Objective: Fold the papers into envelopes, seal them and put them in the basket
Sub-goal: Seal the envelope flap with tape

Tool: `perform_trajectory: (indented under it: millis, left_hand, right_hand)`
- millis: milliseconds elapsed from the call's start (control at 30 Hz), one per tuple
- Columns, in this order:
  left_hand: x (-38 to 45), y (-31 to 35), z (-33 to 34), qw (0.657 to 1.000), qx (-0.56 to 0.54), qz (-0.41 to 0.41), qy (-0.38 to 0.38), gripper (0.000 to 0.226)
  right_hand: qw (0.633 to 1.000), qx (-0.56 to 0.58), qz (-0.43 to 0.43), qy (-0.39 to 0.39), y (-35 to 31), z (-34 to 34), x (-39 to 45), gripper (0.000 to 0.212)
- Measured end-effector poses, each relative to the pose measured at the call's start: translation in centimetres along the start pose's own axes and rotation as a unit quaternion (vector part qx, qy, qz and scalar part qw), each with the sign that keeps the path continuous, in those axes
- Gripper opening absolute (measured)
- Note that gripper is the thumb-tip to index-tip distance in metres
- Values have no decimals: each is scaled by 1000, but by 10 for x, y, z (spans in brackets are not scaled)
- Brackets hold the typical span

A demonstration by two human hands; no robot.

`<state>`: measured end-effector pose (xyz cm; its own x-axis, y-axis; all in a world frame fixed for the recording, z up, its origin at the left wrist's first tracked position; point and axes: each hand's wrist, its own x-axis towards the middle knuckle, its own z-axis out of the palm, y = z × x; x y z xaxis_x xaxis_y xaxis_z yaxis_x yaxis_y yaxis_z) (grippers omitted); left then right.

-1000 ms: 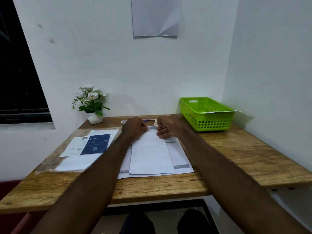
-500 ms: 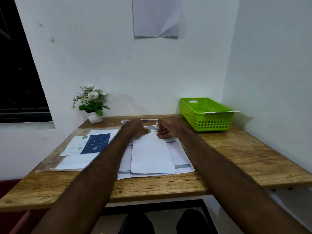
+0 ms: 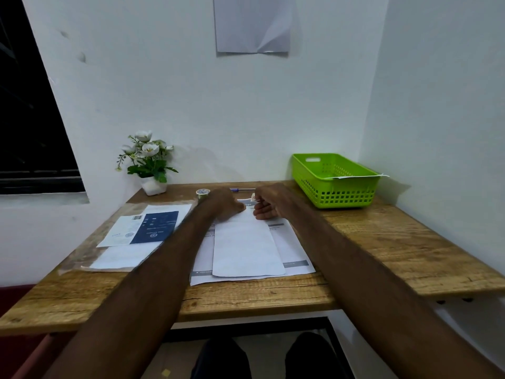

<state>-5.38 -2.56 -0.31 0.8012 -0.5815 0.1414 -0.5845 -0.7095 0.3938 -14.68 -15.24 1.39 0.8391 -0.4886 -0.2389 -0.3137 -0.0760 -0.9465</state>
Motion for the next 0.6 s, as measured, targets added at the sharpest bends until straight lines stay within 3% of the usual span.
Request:
perform_trajectory:
  millis: [400,600]
  left_hand:
    - [-4,18,10,998,-14,27,64,22]
    - [1,16,7,994,-77,25,74,18]
  right_hand:
    - [1000,21,-8,-15,0,-6,-4,12]
    - [999,-11,-31,-25,-4,-21,-8,6]
